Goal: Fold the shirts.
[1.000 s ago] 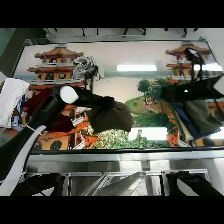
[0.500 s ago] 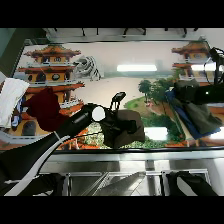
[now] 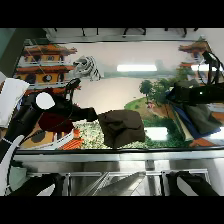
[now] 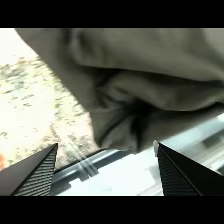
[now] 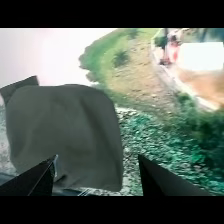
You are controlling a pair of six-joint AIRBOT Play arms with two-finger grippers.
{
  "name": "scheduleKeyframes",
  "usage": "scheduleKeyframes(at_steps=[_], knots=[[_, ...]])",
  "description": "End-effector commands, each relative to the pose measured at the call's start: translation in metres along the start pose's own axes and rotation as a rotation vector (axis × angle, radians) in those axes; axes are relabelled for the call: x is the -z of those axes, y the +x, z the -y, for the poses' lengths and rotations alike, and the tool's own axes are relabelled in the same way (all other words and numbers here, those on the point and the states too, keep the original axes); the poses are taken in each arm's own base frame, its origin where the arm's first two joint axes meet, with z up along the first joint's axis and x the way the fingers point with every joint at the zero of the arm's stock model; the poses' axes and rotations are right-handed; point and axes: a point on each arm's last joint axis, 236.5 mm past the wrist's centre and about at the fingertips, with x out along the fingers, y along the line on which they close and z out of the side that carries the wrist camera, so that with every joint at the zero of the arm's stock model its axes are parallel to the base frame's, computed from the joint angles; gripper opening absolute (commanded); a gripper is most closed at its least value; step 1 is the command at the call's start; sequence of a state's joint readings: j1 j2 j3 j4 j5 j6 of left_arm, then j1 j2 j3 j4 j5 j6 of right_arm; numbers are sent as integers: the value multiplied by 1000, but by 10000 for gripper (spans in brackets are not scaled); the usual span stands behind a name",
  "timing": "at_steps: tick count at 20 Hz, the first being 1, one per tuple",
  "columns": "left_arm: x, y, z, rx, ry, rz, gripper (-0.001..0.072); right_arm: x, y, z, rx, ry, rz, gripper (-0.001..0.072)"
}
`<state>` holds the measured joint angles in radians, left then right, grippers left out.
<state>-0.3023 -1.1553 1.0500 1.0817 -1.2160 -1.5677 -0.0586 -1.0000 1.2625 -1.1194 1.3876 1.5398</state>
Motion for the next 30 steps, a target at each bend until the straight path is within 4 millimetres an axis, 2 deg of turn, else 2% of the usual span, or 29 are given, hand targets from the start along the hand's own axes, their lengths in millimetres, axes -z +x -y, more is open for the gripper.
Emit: scheduleKeyframes(at_steps=[1, 4, 7, 9, 13, 15, 17, 18, 19, 22, 25, 27, 30], knots=[[-2, 28, -65, 36, -152, 18, 674, 12, 15, -18, -88, 26, -51, 566], [-3, 71, -78, 134, -219, -27, 674, 21, 22, -30, -112, 10, -81, 566], [-1, 104, -85, 134, -230, -98, 674, 21, 25, -46, -145, -6, -73, 566], [-4, 122, -79, 136, -205, -138, 674, 19, 27, -52, -152, -4, -65, 566], [-14, 153, -51, 150, -117, -195, 671, 19, 28, -60, -165, -13, -59, 566], [-17, 161, -41, 151, -84, -201, 474, 19, 28, -60, -167, -13, -60, 566], [-21, 166, -39, 146, -76, -188, 461, 19, 28, -60, -167, -14, -61, 566], [-22, 166, -40, 145, -79, -183, 270, 19, 28, -60, -167, -14, -61, 566], [-23, 165, -41, 143, -79, -180, 10, 19, 28, -60, -167, -18, -61, 566], [-30, 156, -44, 137, -74, -152, 12, 19, 28, -60, -167, -18, -61, 566], [-42, 132, -40, 141, -45, -101, 11, 19, 28, -60, -167, -18, -61, 566], [-44, 101, -37, 123, 10, -78, 12, 20, 29, -60, -167, -21, -66, 567], [-38, 46, -27, 106, 85, -56, 12, 30, 37, -56, -168, -17, -114, 568]])
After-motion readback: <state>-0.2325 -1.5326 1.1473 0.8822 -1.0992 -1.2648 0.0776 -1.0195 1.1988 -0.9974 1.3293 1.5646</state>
